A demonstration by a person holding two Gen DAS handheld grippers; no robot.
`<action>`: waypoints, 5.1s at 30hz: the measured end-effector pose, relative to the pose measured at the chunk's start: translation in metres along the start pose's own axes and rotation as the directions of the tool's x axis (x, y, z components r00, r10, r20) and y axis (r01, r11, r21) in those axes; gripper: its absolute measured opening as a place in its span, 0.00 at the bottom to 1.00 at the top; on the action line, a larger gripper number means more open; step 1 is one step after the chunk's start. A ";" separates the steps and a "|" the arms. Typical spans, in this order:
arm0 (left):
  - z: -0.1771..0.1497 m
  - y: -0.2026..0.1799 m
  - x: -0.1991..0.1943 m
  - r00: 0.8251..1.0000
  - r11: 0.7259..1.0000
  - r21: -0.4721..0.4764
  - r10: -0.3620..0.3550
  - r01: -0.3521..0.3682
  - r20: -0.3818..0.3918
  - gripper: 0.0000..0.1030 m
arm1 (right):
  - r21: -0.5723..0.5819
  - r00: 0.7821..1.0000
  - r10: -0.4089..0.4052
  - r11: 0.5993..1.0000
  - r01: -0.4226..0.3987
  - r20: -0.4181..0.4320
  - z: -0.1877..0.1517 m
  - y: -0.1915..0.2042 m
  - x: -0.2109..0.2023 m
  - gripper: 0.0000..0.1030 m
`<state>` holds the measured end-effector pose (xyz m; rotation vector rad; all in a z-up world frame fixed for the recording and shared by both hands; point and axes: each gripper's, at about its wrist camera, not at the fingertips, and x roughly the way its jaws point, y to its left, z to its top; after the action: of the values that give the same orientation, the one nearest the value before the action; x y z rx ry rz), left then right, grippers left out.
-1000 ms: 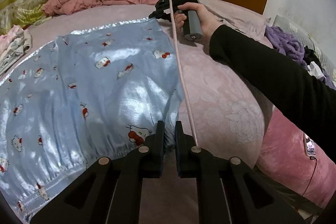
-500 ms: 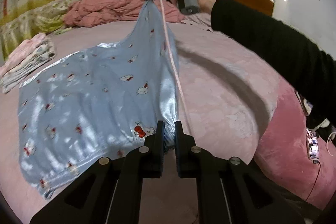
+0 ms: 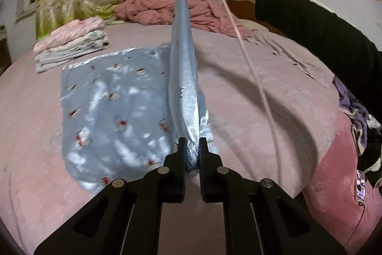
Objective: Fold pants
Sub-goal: 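Lift the seam with the right gripper and fold it over toward the left gripper, then open both grippers and release the lengthwise-folded pants onto the bed, then raise both open grippers and move them toward the waistband end of the pants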
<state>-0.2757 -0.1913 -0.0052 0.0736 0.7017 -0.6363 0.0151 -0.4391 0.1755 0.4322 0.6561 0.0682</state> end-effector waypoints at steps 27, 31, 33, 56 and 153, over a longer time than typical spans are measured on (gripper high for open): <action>-0.051 0.084 -0.012 0.999 0.985 -0.174 0.007 -0.013 -0.032 0.08 | -0.291 0.958 -0.024 0.955 -0.063 -0.287 -0.097 0.231 0.206 0.02; -0.053 0.086 -0.013 1.000 0.984 -0.180 0.009 -0.013 -0.024 0.08 | -0.310 0.937 -0.043 0.948 -0.071 -0.346 -0.120 0.247 0.237 0.02; -0.054 0.085 -0.013 1.000 0.983 -0.182 0.010 -0.013 -0.022 0.08 | -0.322 0.926 -0.062 0.945 -0.066 -0.372 -0.134 0.253 0.254 0.02; -0.060 0.090 -0.013 1.000 0.973 -0.229 -0.012 0.009 -0.008 0.11 | -0.342 0.909 -0.082 0.937 -0.069 -0.409 -0.187 0.272 0.299 0.05; -0.001 0.098 -0.116 0.915 0.944 -0.237 0.292 -0.229 0.278 0.45 | -0.096 0.909 -0.198 0.964 0.249 0.367 -0.389 0.047 -0.245 0.53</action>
<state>-0.2881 -0.0510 0.0524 -0.1165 0.4363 -0.3053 -0.4108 -0.3010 0.0606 0.2203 0.3370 -0.1792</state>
